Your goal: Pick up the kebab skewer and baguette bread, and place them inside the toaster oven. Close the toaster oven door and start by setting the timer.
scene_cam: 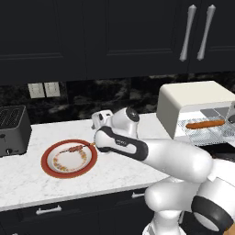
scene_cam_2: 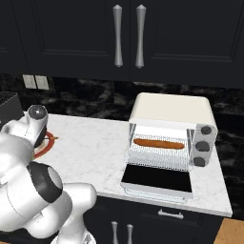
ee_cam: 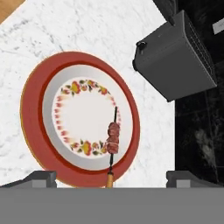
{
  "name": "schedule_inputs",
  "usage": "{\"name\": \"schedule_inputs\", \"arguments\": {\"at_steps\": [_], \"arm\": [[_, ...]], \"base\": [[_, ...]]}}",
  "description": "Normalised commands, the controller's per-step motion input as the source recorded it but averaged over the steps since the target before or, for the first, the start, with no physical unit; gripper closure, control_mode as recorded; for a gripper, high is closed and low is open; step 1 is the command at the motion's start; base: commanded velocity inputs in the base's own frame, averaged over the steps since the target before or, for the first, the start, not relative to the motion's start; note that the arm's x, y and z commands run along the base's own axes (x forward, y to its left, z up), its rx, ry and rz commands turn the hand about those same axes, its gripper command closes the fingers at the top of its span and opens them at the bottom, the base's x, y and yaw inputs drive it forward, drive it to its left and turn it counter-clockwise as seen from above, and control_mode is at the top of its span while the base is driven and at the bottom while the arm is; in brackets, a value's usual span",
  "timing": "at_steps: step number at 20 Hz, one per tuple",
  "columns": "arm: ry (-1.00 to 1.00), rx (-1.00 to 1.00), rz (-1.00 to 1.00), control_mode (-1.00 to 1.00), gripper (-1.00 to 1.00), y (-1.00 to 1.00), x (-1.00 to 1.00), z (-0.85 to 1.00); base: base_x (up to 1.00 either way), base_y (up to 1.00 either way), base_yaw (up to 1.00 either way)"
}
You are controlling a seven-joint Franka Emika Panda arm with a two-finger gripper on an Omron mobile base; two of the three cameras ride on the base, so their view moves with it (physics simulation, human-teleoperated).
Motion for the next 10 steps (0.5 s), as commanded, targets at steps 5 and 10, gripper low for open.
{"name": "schedule_inputs", "arguments": {"at_steps": [5, 10], "arm": [[0.04, 0.00, 0.02, -1.00, -1.00, 0.35, 0.21, -0.25], [0.01, 0.00, 0.04, -1.00, -1.00, 0.21, 0.23, -0.23]], "base": [[0.00, 0.00, 0.00], [0.00, 0.00, 0.00]]}}
